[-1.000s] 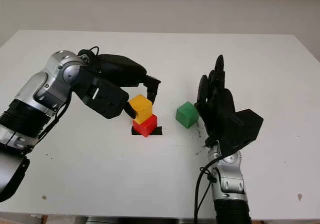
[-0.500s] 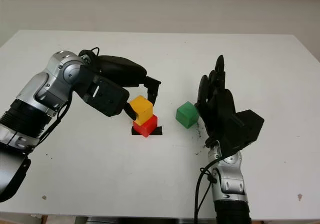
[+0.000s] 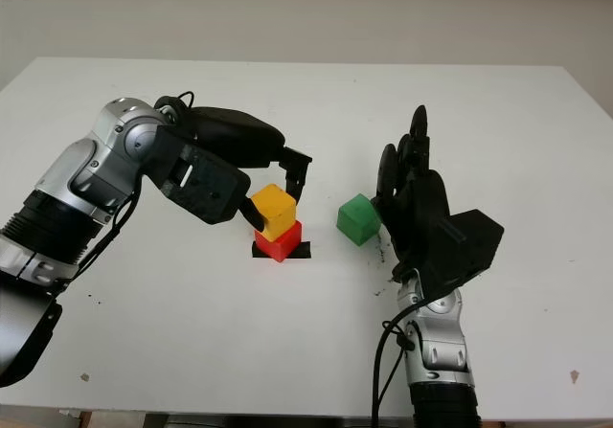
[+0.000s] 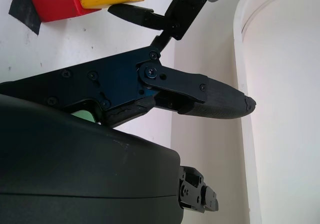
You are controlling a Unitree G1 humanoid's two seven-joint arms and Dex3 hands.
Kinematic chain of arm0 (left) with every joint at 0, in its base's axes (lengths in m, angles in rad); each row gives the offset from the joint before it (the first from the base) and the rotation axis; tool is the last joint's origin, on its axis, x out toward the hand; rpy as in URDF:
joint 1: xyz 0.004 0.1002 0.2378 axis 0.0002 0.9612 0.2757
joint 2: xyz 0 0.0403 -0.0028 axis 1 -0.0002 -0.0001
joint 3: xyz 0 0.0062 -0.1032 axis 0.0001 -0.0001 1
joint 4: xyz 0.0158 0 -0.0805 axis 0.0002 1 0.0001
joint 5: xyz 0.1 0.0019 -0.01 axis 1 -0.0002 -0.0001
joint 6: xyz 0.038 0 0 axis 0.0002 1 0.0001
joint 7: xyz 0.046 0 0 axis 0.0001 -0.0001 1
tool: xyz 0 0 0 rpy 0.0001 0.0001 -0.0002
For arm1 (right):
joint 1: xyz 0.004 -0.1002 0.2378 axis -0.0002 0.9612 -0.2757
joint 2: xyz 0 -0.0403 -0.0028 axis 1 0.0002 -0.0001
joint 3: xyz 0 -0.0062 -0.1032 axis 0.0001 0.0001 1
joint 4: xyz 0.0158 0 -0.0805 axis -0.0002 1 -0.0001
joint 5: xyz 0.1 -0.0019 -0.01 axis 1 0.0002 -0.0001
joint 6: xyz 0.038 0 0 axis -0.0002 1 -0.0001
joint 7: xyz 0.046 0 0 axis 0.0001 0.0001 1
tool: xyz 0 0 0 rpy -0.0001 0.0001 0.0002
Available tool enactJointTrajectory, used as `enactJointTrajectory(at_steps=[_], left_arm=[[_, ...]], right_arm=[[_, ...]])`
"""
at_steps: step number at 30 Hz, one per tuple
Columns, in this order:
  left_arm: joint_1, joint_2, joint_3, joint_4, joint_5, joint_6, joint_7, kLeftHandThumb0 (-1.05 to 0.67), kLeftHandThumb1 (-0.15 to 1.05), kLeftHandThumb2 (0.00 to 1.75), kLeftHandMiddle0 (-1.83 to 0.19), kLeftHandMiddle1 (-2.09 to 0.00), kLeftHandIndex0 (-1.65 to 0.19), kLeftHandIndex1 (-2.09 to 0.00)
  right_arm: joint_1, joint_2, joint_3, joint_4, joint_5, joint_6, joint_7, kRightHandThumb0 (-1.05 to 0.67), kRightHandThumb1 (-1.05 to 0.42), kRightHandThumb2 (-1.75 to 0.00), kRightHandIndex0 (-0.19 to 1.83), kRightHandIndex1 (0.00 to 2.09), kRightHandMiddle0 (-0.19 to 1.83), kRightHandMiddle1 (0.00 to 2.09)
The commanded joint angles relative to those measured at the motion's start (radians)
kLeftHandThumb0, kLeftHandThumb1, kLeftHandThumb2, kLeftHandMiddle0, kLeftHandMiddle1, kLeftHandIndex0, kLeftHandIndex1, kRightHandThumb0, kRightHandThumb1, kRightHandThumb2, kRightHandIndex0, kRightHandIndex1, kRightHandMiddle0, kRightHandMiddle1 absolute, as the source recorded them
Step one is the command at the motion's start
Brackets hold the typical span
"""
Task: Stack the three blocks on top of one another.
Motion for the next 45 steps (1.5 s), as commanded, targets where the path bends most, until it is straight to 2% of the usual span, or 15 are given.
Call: enactJointTrajectory(at_steps=[1, 4, 6, 9, 10, 11, 14, 20, 25, 30, 32, 35, 40, 44, 45], left_arm=[[-0.011, -0.005, -0.013, 0.003, 0.011, 0.0, 0.01, -0.43, 1.05, 0.14, -0.22, -0.05, -0.25, -1.51], [-0.008, -0.007, -0.014, 0.003, 0.02, 0.0, 0.021, -0.46, 1.05, 0.14, -0.18, -0.04, -0.19, -1.54], [-0.012, -0.005, -0.022, 0.003, 0.028, 0.004, 0.007, -0.53, 1.05, 0.15, -0.07, -0.04, -0.1, -1.16], [-0.014, -0.003, -0.024, -0.001, 0.023, 0.019, -0.019, -0.6, 1.05, 0.11, 0.06, -0.05, -0.12, -0.46], [-0.015, -0.001, -0.025, -0.003, 0.023, 0.02, -0.025, -0.62, 1.05, 0.1, 0.09, -0.04, -0.12, -0.31], [-0.015, 0.0, -0.025, -0.004, 0.023, 0.021, -0.029, -0.65, 1.05, 0.1, 0.12, -0.04, -0.1, -0.19], [-0.027, 0.01, -0.036, -0.015, 0.03, 0.022, -0.068, -0.72, 1.05, 0.11, 0.18, -0.01, 0.01, -0.07], [-0.024, 0.014, -0.022, -0.043, 0.01, 0.048, -0.115, -0.78, 1.01, 0.06, 0.19, 0.0, 0.18, 0.0], [-0.022, 0.024, -0.01, -0.058, -0.026, 0.055, -0.137, -0.8, 1.0, 0.05, 0.19, 0.0, 0.19, 0.0], [-0.016, 0.042, 0.076, -0.104, -0.148, 0.139, -0.172, -0.84, 0.99, 0.05, 0.19, 0.0, 0.19, 0.0], [0.001, 0.061, 0.134, -0.138, -0.187, 0.175, -0.135, -0.89, 1.02, 0.1, 0.19, 0.0, 0.19, 0.0], [0.06, 0.076, 0.241, -0.19, -0.238, 0.208, -0.014, -0.95, 1.04, 0.35, 0.19, 0.0, 0.19, 0.0], [0.192, 0.053, 0.391, -0.221, -0.336, 0.213, 0.2, -0.85, 1.05, 0.6, 0.19, 0.0, 0.19, 0.0], [0.306, 0.035, 0.454, -0.249, -0.366, 0.239, 0.334, -0.82, 1.05, 0.63, 0.19, 0.0, 0.19, 0.0], [0.338, 0.028, 0.471, -0.249, -0.373, 0.237, 0.372, -0.82, 1.05, 0.64, 0.19, 0.0, 0.19, 0.0]], right_arm=[[0.005, 0.004, -0.003, -0.018, 0.006, 0.007, -0.002, -0.73, -1.05, -0.63, -0.19, 0.0, -0.19, 0.0], [0.004, 0.002, -0.002, -0.018, 0.004, 0.011, -0.003, -0.73, -1.05, -0.64, -0.19, 0.0, -0.19, 0.0], [0.004, 0.003, -0.003, -0.016, 0.008, 0.007, -0.001, -0.72, -1.05, -0.64, -0.19, 0.0, -0.19, 0.0], [0.005, 0.002, -0.003, -0.018, 0.012, 0.009, 0.001, -0.72, -1.05, -0.63, -0.19, 0.0, -0.19, 0.0], [0.005, 0.003, -0.003, -0.017, 0.014, 0.009, 0.001, -0.72, -1.05, -0.63, -0.19, 0.0, -0.19, 0.0], [0.005, 0.003, -0.004, -0.017, 0.015, 0.009, 0.001, -0.72, -1.05, -0.63, -0.19, 0.0, -0.19, 0.0], [0.004, 0.0, -0.002, -0.015, 0.011, 0.005, -0.001, -0.72, -1.05, -0.63, -0.19, 0.0, -0.19, 0.0], [0.004, 0.002, -0.002, -0.018, 0.006, 0.012, -0.006, -0.73, -1.05, -0.63, -0.19, 0.0, -0.19, 0.0], [0.005, 0.001, -0.002, -0.016, 0.012, 0.01, -0.004, -0.74, -1.05, -0.62, -0.19, 0.0, -0.19, 0.0], [0.0, -0.007, -0.004, -0.011, 0.008, -0.005, 0.005, -0.74, -1.05, -0.61, -0.19, 0.0, -0.19, 0.0], [-0.015, -0.019, -0.011, -0.008, 0.0, -0.012, 0.002, -0.74, -1.05, -0.59, -0.19, 0.0, -0.19, 0.0], [-0.046, -0.061, -0.024, -0.014, -0.035, -0.011, -0.009, -0.74, -1.05, -0.57, -0.19, 0.0, -0.19, 0.0], [-0.126, -0.166, -0.058, 0.032, -0.067, -0.022, 0.018, -0.78, -1.05, -0.44, -0.19, 0.0, -0.18, 0.02], [-0.198, -0.263, -0.063, 0.096, -0.114, -0.047, 0.052, -0.78, -1.05, -0.39, -0.19, 0.01, -0.16, 0.05], [-0.222, -0.292, -0.065, 0.113, -0.119, -0.045, 0.069, -0.79, -1.05, -0.33, -0.19, 0.01, -0.16, 0.05]])
